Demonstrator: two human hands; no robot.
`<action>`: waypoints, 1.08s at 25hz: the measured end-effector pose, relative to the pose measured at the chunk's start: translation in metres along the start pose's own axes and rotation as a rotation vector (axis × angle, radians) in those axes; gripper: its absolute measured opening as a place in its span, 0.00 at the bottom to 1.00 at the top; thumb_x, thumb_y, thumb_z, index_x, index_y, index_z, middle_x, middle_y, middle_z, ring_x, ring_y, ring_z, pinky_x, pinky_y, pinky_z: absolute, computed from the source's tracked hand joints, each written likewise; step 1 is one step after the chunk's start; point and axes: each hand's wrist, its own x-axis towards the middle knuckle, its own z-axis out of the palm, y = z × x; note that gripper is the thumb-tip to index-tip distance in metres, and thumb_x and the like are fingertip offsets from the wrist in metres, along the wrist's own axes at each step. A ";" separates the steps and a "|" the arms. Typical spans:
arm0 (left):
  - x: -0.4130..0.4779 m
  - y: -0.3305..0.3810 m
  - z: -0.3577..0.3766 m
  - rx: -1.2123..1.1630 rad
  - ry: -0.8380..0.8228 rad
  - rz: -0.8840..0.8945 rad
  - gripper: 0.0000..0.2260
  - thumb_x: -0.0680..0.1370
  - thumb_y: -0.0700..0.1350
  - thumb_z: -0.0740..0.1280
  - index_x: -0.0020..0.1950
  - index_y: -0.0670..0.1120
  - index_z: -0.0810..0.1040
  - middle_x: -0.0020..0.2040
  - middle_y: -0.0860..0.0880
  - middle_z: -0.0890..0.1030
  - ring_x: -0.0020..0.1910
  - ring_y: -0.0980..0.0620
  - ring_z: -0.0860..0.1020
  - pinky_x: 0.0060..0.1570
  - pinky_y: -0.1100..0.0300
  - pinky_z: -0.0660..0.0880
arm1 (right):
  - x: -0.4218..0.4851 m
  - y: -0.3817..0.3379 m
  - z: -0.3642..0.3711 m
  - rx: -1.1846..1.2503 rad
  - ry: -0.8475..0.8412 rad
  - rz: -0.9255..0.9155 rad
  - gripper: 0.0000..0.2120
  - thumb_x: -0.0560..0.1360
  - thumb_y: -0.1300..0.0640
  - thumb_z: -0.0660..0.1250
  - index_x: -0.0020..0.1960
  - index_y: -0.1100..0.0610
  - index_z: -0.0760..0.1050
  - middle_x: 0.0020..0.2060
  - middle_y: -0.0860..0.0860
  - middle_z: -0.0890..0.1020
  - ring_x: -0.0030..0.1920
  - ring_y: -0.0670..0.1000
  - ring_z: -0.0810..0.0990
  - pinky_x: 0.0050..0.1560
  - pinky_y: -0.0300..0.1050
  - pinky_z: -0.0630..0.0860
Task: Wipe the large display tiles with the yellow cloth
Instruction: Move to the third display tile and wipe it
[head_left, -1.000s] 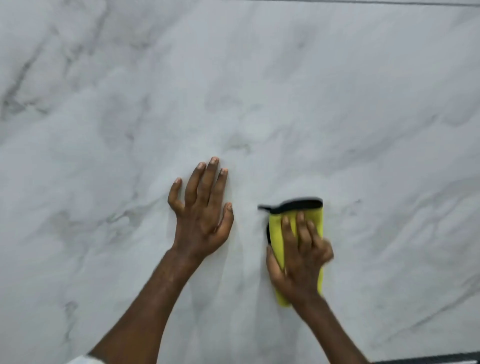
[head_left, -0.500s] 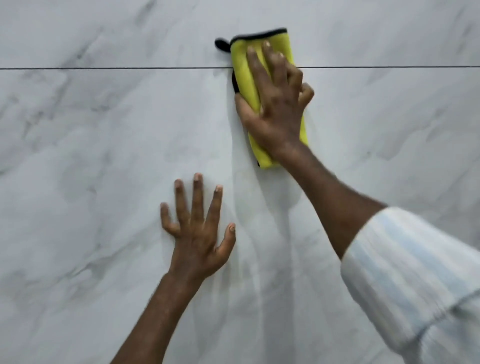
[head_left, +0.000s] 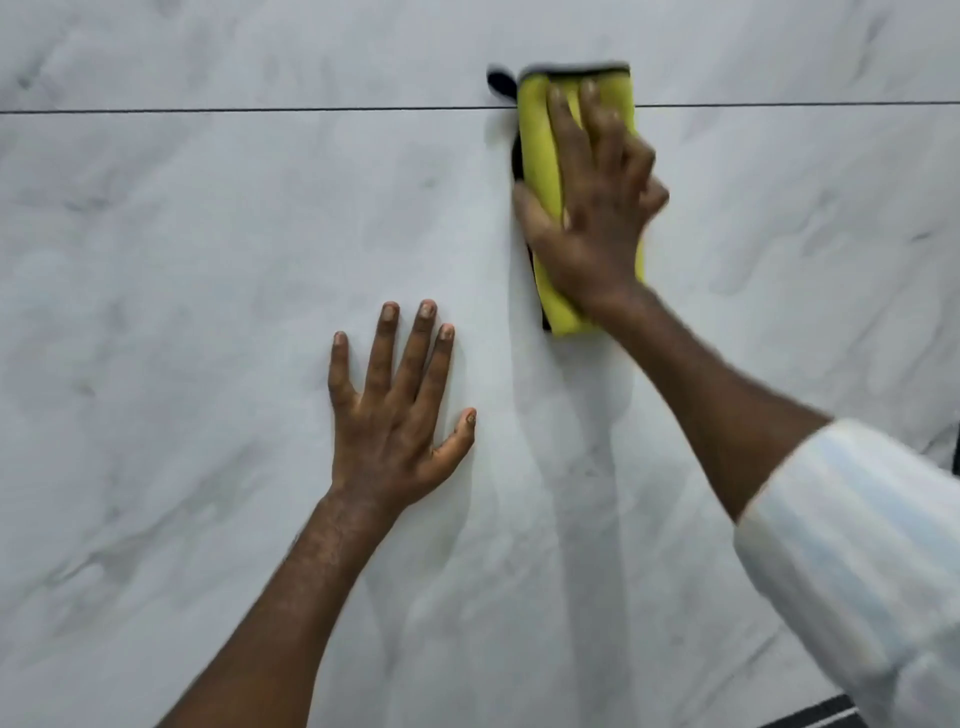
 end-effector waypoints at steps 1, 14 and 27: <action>-0.001 0.002 0.001 0.002 -0.001 0.003 0.35 0.83 0.59 0.61 0.84 0.42 0.60 0.85 0.41 0.59 0.84 0.36 0.56 0.78 0.28 0.52 | 0.019 -0.001 -0.002 -0.004 0.005 -0.002 0.36 0.75 0.38 0.61 0.82 0.44 0.61 0.81 0.47 0.62 0.75 0.56 0.65 0.65 0.58 0.64; -0.099 0.058 0.004 -0.108 -0.188 0.448 0.35 0.79 0.58 0.66 0.83 0.44 0.65 0.84 0.45 0.62 0.83 0.41 0.60 0.78 0.32 0.53 | -0.370 0.077 0.016 -0.036 -0.120 0.077 0.31 0.82 0.39 0.59 0.80 0.50 0.59 0.79 0.52 0.62 0.75 0.59 0.65 0.60 0.69 0.70; -0.126 0.093 0.014 -0.187 -0.126 0.284 0.30 0.82 0.55 0.63 0.82 0.43 0.67 0.83 0.43 0.62 0.83 0.39 0.60 0.76 0.34 0.51 | -0.499 0.085 0.026 -0.024 -0.194 0.217 0.37 0.82 0.38 0.58 0.85 0.49 0.47 0.80 0.55 0.55 0.79 0.59 0.57 0.67 0.66 0.63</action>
